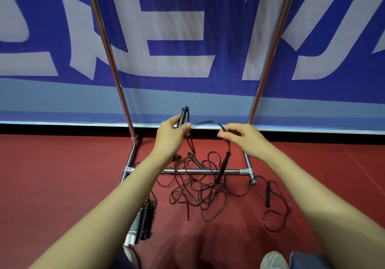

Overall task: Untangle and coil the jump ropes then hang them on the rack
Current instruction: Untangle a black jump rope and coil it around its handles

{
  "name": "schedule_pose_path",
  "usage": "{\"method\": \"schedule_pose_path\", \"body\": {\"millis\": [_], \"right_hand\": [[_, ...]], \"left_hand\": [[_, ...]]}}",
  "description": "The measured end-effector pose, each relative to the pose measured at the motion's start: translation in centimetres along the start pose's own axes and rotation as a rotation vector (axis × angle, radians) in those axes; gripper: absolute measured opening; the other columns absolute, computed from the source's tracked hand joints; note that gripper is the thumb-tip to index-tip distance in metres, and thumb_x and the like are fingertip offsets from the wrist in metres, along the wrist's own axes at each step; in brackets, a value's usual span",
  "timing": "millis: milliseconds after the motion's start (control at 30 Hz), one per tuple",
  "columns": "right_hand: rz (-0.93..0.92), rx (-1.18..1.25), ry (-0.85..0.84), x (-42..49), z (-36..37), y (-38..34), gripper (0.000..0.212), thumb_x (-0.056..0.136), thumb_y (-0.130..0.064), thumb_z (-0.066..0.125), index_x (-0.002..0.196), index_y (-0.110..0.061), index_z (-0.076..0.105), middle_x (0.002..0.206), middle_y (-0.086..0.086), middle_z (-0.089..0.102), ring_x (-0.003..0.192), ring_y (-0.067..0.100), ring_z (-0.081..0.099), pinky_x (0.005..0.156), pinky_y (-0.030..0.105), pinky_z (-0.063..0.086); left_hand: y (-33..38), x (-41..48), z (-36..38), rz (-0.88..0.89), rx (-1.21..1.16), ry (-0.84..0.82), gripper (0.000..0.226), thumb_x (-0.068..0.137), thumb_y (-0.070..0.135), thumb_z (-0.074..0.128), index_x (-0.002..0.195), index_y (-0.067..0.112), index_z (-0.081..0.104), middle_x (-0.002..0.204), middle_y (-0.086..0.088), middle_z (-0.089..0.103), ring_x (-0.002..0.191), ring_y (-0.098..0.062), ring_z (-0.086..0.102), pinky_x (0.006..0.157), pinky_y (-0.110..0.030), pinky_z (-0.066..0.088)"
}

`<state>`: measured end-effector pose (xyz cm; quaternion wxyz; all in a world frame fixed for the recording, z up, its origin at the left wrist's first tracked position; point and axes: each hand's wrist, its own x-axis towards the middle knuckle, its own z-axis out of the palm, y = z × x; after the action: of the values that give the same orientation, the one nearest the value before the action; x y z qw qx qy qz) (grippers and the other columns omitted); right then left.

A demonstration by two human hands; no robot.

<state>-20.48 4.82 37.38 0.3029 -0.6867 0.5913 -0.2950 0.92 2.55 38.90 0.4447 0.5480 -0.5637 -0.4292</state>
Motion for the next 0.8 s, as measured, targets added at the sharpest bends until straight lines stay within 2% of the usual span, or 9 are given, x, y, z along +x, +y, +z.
{"method": "schedule_pose_path", "body": {"millis": [100,167,233,333,433,533,667,733,800], "right_hand": [[-0.088,-0.171,-0.085,0.0,0.4,-0.7,0.022,0.096,-0.035,0.056,0.107,-0.022,0.069,0.094,-0.013,0.063,0.086,0.004,0.056,0.083,0.025,0.042],[-0.137,-0.225,-0.124,0.0,0.8,-1.1,0.022,0.098,-0.033,0.053,0.108,-0.019,0.067,0.091,-0.013,0.059,0.081,-0.001,0.052,0.082,0.023,0.042],[-0.161,-0.198,-0.095,0.0,0.9,-1.5,0.016,0.098,-0.029,0.054,0.105,-0.021,0.066,0.084,-0.017,0.058,0.075,-0.006,0.052,0.075,0.015,0.04],[-0.14,-0.13,-0.072,0.1,0.6,-1.7,0.014,0.095,-0.029,0.058,0.094,-0.017,0.067,0.078,-0.01,0.061,0.071,0.003,0.054,0.072,0.025,0.041],[-0.048,-0.093,-0.131,0.5,0.6,-1.2,0.017,0.093,-0.031,0.062,0.086,-0.015,0.064,0.085,0.001,0.066,0.08,0.015,0.058,0.077,0.033,0.043],[0.029,-0.17,-0.237,0.4,1.1,0.0,0.016,0.092,-0.034,0.062,0.086,-0.019,0.065,0.092,-0.001,0.067,0.088,0.014,0.061,0.085,0.032,0.046],[0.081,-0.109,-0.157,0.6,1.1,0.6,0.03,0.092,-0.047,0.056,0.086,-0.019,0.065,0.092,0.009,0.067,0.089,0.027,0.061,0.082,0.039,0.046],[0.09,-0.017,-0.137,0.6,1.1,0.4,0.035,0.091,-0.05,0.055,0.086,-0.017,0.067,0.091,0.003,0.071,0.093,0.023,0.065,0.091,0.041,0.048],[0.114,0.153,-0.145,0.4,1.2,-0.2,0.035,0.093,-0.042,0.057,0.09,-0.009,0.067,0.09,-0.001,0.073,0.092,0.015,0.069,0.091,0.034,0.052]], "left_hand": [[-0.2,-0.7,0.7,0.103,0.228,-0.076,0.022,0.092,0.019,0.061,0.114,0.021,0.062,0.081,-0.002,0.063,0.063,-0.013,0.05,0.059,-0.025,0.038],[-0.1,-1.1,1.2,0.186,0.305,-0.184,0.022,0.092,0.019,0.062,0.114,0.017,0.064,0.08,0.002,0.062,0.068,-0.013,0.052,0.063,-0.024,0.04],[-0.1,-1.5,1.7,0.226,0.406,-0.287,0.024,0.093,0.018,0.061,0.116,0.014,0.064,0.073,0.009,0.057,0.062,-0.006,0.049,0.059,-0.019,0.039],[0.0,-2.0,2.1,0.269,0.444,-0.291,0.019,0.094,0.017,0.058,0.112,0.011,0.063,0.068,0.012,0.05,0.057,-0.001,0.044,0.053,-0.011,0.033],[0.9,-2.2,2.3,0.271,0.297,-0.169,0.006,0.094,0.018,0.057,0.096,0.014,0.061,0.066,0.007,0.052,0.059,-0.007,0.045,0.054,-0.015,0.033],[2.0,-1.8,1.6,0.169,-0.076,-0.128,0.009,0.093,0.012,0.058,0.088,0.019,0.059,0.068,0.005,0.055,0.059,-0.009,0.049,0.061,-0.024,0.04],[2.8,-1.0,0.0,0.089,-0.369,-0.044,0.011,0.093,0.004,0.056,0.088,0.014,0.057,0.069,0.003,0.053,0.055,-0.006,0.048,0.056,-0.018,0.04],[2.7,-0.6,-0.5,0.06,-0.423,-0.003,0.01,0.094,0.004,0.056,0.088,0.012,0.057,0.069,0.004,0.054,0.054,-0.004,0.049,0.055,-0.015,0.04],[2.4,-0.2,-1.0,0.031,-0.445,0.036,0.01,0.094,0.005,0.056,0.087,0.012,0.057,0.069,0.004,0.054,0.053,-0.004,0.048,0.056,-0.015,0.041]]}}
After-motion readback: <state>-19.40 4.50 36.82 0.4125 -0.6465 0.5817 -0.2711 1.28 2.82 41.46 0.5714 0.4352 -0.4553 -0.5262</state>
